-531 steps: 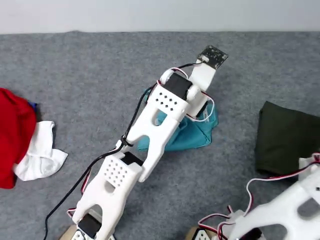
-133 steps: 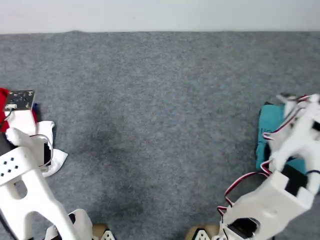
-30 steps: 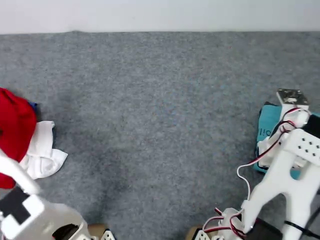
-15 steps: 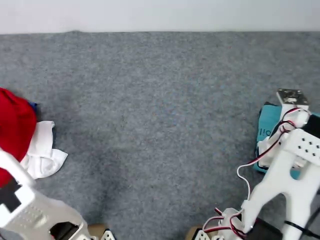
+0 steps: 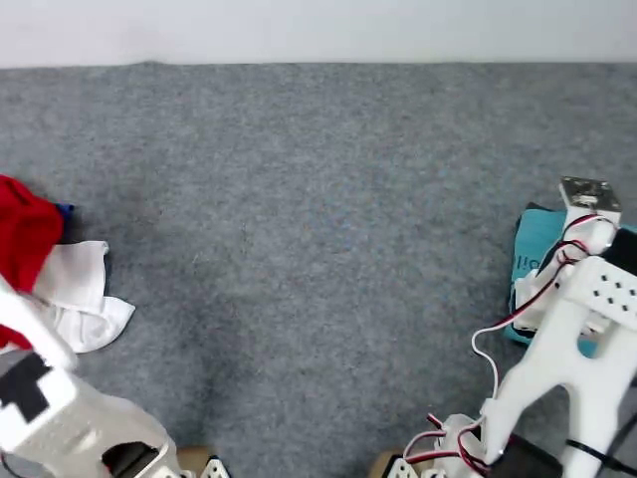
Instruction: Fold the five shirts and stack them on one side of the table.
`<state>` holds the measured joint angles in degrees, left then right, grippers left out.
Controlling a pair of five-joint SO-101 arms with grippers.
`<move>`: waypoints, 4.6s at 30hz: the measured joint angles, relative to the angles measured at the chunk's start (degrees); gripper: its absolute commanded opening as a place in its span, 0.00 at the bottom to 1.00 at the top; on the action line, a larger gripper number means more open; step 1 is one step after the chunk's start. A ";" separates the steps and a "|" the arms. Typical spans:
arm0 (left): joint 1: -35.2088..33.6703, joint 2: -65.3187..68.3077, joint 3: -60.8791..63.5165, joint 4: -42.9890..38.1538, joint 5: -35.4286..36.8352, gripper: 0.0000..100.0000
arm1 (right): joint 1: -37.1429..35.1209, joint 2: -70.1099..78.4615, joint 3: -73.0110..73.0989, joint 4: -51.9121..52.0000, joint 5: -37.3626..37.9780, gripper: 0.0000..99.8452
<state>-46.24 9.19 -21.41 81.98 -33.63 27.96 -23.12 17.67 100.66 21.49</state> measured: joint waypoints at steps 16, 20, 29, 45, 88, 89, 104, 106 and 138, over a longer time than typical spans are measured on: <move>40.18 -24.26 -5.89 6.86 24.26 0.00 | 0.00 -11.60 0.00 0.00 6.24 0.01; 49.85 -23.30 -2.64 12.22 24.35 0.03 | 0.00 -13.01 0.00 0.00 7.91 0.01; 47.47 -23.82 12.04 17.32 27.16 0.21 | 0.00 -13.27 0.00 0.00 8.26 0.01; 37.27 -45.27 33.32 17.41 21.01 0.06 | -23.21 -13.19 0.00 0.00 8.26 0.04; 54.24 -27.25 64.97 -1.58 16.00 0.00 | -26.11 -1.32 0.00 0.00 4.75 0.04; 54.24 -27.25 64.35 -1.41 16.00 0.00 | -25.14 -1.32 0.00 0.00 4.75 0.04; 45.36 -27.16 13.45 16.70 15.56 0.00 | -21.36 -1.32 0.00 0.00 4.75 0.04; 42.73 -27.16 8.88 17.05 15.56 0.00 | -21.27 -1.32 0.00 0.00 4.75 0.04; 57.05 -26.11 5.89 17.41 12.57 0.00 | -21.36 -1.32 5.45 -1.85 10.29 0.04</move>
<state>10.81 -16.92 -15.52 99.38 -21.05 6.59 -24.44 23.12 98.81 31.78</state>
